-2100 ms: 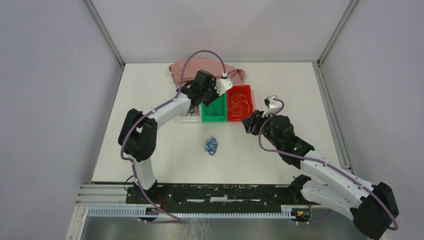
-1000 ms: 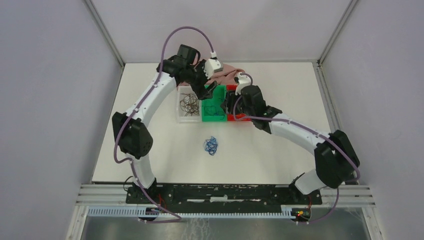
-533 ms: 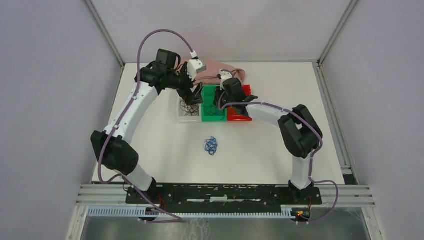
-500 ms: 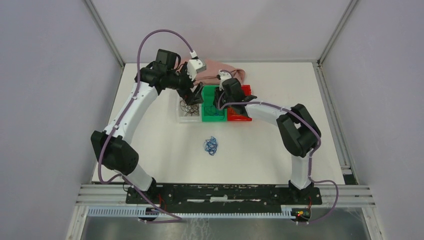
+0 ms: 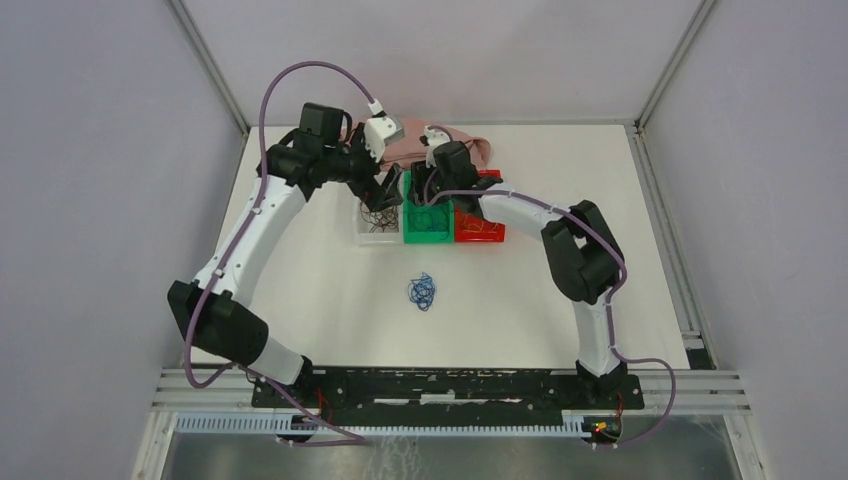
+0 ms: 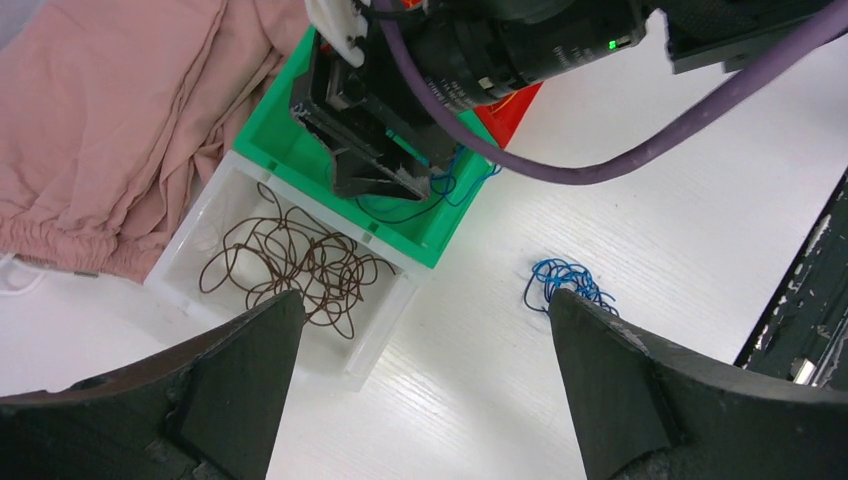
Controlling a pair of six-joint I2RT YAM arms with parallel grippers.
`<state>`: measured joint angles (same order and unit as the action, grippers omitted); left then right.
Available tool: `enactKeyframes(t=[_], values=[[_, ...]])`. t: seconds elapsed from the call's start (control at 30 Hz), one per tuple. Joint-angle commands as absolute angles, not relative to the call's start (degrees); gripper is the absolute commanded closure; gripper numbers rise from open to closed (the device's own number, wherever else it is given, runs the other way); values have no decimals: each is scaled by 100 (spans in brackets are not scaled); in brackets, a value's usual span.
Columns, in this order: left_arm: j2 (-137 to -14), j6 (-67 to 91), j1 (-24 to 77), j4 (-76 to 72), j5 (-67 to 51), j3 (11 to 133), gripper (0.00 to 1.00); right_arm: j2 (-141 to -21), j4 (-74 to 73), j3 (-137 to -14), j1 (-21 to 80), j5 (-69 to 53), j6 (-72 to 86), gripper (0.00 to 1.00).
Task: Untangle the cables
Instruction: Place the cable in the bin, then untie the cable.
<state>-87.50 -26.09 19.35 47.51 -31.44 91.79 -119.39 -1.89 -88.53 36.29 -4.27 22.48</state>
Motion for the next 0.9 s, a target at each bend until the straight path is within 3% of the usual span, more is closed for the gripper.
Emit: enactKeyframes(t=[0.0, 0.3, 0.47, 0.7, 0.87], values=[[-8433, -2259, 1934, 4516, -2783, 9128, 1, -11282, -168, -9015, 3612, -550, 2048, 42], [-8204, -2177, 1924, 4456, -1958, 9095, 1, -10016, -791, -8468, 3727, -618, 2102, 27], [-7958, -2044, 1868, 4254, -1426, 8927, 1, -9271, -1265, -7721, 4299, -181, 1803, 25], [-7432, -2120, 1833, 3983, -1281, 8335, 1, -8342, -777, -6053, 4966, -56, 1752, 38], [-7338, -2402, 1837, 4196, -1781, 8007, 0, -8466, -542, -5382, 5232, 2, 1916, 45]])
